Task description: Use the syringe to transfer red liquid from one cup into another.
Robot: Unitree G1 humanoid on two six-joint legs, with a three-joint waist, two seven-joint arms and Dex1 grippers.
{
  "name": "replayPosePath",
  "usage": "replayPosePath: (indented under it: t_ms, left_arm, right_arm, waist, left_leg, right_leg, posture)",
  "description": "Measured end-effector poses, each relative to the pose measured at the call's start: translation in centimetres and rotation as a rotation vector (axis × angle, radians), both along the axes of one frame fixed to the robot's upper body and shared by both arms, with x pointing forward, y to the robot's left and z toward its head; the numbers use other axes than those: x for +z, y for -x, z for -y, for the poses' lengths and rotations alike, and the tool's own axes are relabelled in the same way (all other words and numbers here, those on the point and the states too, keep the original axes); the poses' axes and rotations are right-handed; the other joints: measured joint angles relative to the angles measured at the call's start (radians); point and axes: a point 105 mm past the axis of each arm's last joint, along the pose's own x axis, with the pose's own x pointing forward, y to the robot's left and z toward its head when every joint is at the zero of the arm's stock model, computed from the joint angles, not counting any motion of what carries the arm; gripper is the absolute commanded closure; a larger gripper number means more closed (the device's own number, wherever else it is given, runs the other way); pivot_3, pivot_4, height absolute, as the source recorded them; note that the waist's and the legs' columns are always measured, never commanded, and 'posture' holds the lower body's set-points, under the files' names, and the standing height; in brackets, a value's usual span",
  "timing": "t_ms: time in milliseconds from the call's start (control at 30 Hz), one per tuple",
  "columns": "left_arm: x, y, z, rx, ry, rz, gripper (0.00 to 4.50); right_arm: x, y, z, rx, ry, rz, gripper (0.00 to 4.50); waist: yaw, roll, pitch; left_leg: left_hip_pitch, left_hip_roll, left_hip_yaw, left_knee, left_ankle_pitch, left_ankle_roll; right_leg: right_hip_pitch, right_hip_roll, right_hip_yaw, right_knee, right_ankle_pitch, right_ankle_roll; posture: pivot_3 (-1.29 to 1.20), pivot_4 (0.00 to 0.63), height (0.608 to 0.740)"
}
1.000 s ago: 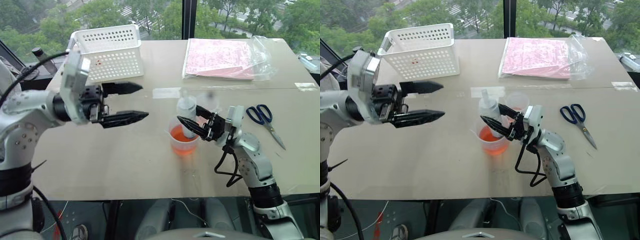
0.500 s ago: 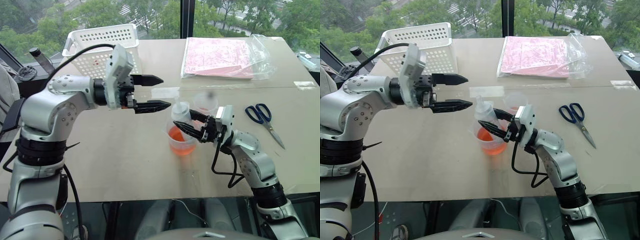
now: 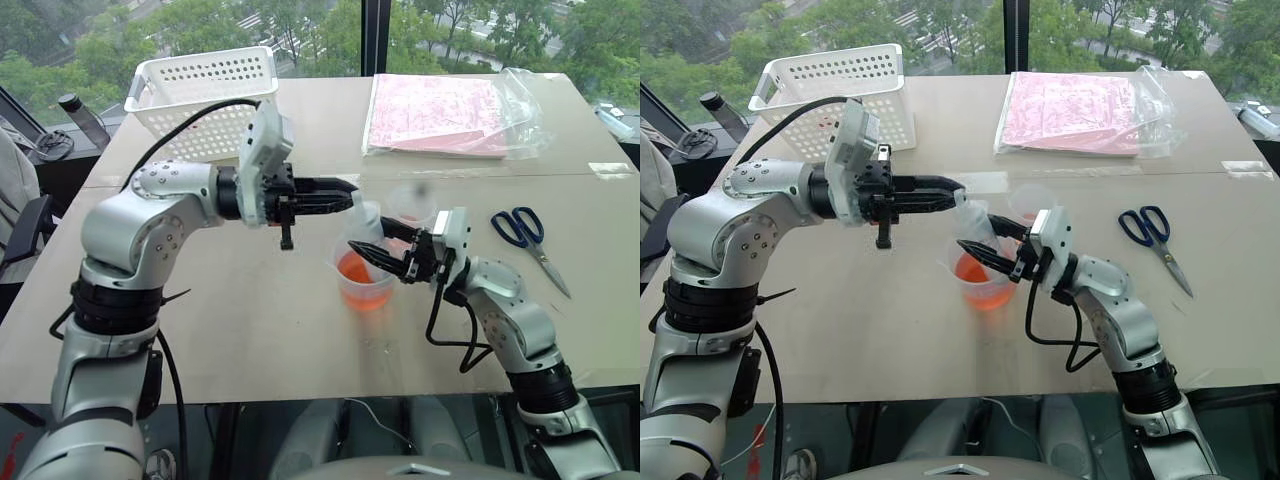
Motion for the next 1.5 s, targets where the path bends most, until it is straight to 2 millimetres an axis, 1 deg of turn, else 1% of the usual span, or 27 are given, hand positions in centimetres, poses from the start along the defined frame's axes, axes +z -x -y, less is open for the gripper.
replayPosePath:
  t_ms: [100, 433, 733, 1367, 1400, 1433, 1500]
  left_arm:
    - [-0.1, 0.0, 0.1, -0.004, 0.021, -0.008, 4.45]
    - [0.5, -0.2, 0.4, -0.017, 0.056, -0.005, 4.45]
    - [1.5, -0.4, 0.7, -0.029, 0.066, 0.016, 4.45]
    - [1.9, -0.4, 0.4, -0.021, 0.087, -0.002, 4.45]
    - [2.0, -0.3, 0.3, -0.019, 0.098, -0.01, 3.9]
    - [2.2, -0.3, 0.0, -0.014, 0.115, -0.017, 3.65]
    - [2.3, 0.1, -1.0, -0.005, 0.137, -0.043, 2.85]
  right_arm:
    - [0.1, 0.1, 0.0, 0.007, -0.002, 0.01, 2.99]
    - [0.3, 0.0, 0.2, 0.004, -0.022, 0.017, 2.99]
    - [0.4, -0.1, 0.4, 0.002, -0.038, 0.016, 2.99]
    - [0.0, 0.0, 0.3, 0.015, -0.044, -0.031, 2.99]
    - [0.1, 0.0, 0.3, 0.02, -0.046, -0.032, 2.99]
    - [0.2, 0.1, 0.2, 0.025, -0.046, -0.029, 2.99]
    - [0.4, 0.5, -0.1, 0.049, -0.04, -0.021, 2.99]
  waist:
    - [0.001, 0.0, 0.0]
    - [0.001, 0.0, 0.0]
    - [0.0, 0.0, 0.0]
    - [0.0, 0.0, 0.0]
    - [-0.001, 0.0, 0.0]
    - [-0.001, 0.0, 0.0]
    - [-0.004, 0.0, 0.0]
  left_leg:
    - [0.0, 0.0, 0.0, 0.0, 0.0, 0.0]
    - [0.0, 0.0, 0.0, 0.001, 0.0, 0.0]
    - [0.0, 0.0, 0.0, 0.001, 0.0, 0.0]
    - [0.0, 0.0, 0.0, 0.001, 0.0, 0.0]
    - [0.0, 0.0, 0.0, 0.001, 0.0, 0.0]
    - [0.0, 0.0, 0.0, 0.001, 0.0, 0.0]
    - [0.0, 0.0, 0.0, 0.001, 0.0, 0.0]
  right_leg:
    - [0.0, 0.0, 0.0, 0.0, 0.0, 0.0]
    - [0.0, 0.0, 0.0, 0.0, 0.0, 0.0]
    - [0.0, 0.0, 0.0, 0.0, 0.0, 0.0]
    - [0.0, 0.0, 0.0, 0.0, 0.0, 0.0]
    - [0.0, 0.0, 0.0, 0.0, 0.0, 0.0]
    - [0.0, 0.0, 0.0, 0.0, 0.0, 0.0]
    - [-0.001, 0.0, 0.001, 0.001, 0.0, 0.0]
  posture:
    - [0.0, 0.15, 0.74]
    - [0.0, 0.15, 0.74]
    - [0.0, 0.15, 0.74]
    - [0.0, 0.15, 0.74]
    - [0.0, 0.15, 0.74]
    - [0.0, 0.15, 0.74]
    - [0.0, 0.15, 0.74]
